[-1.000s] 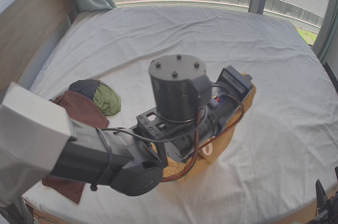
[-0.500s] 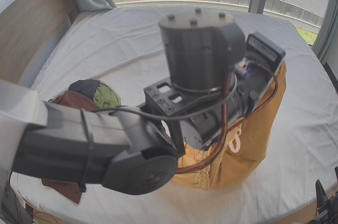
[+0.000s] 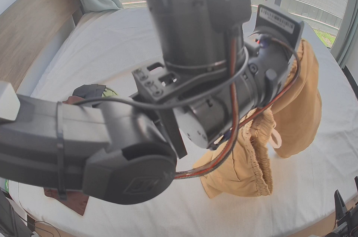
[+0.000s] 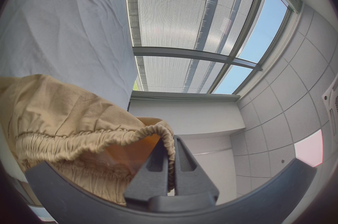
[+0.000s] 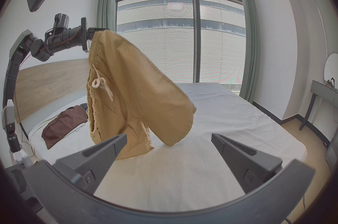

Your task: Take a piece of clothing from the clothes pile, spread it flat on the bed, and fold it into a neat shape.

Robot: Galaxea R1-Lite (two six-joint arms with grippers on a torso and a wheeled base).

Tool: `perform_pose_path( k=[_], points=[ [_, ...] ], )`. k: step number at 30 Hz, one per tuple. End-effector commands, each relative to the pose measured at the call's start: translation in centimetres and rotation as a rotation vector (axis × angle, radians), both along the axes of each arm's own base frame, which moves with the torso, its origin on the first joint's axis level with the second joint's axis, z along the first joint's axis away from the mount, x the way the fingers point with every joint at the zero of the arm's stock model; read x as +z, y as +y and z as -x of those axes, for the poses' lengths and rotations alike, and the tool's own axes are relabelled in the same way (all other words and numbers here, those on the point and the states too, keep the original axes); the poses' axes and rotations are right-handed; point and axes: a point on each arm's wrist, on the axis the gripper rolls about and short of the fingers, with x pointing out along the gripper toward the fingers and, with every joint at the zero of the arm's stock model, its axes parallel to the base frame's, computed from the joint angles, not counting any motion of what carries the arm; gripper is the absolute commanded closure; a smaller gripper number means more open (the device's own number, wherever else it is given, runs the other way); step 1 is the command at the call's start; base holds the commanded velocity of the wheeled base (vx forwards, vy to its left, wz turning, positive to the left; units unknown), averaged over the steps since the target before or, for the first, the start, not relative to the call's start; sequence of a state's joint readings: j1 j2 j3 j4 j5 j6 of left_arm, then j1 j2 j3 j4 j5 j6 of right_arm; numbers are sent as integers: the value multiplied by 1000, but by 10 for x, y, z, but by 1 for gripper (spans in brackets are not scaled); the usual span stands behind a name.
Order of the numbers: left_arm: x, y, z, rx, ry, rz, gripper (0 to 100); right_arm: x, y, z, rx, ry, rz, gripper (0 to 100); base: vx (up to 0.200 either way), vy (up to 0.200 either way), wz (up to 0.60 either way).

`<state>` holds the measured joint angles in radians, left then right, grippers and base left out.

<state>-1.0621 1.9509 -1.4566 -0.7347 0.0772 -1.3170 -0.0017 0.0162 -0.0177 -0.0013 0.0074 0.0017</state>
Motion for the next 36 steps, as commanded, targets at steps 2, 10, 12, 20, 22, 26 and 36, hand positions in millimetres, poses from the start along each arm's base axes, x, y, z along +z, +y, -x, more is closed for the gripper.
perform_pose_path(
  k=[2,10,12,20,22,26,36],
  points=[
    [-50,26,-36,112,38,-120,100,-5,0,0,0,4,0,0,0,0,0],
    [-76,60,-56,178,-18,-183,100,-5,0,-1,0,7,0,0,0,0,0],
    [-77,62,-56,183,-21,-183,100,-5,0,0,0,6,0,0,0,0,0],
    [-89,74,-57,209,-35,-216,100,-5,0,0,0,6,2,0,0,0,0],
    [-96,83,-60,233,-55,-225,100,-5,0,-1,0,7,2,0,0,0,0],
    [-106,99,-65,276,-71,-223,100,-5,0,0,0,6,2,0,0,0,0],
    [-131,132,-63,331,-80,-222,100,-5,0,-1,0,7,2,0,0,0,0]
  ],
)
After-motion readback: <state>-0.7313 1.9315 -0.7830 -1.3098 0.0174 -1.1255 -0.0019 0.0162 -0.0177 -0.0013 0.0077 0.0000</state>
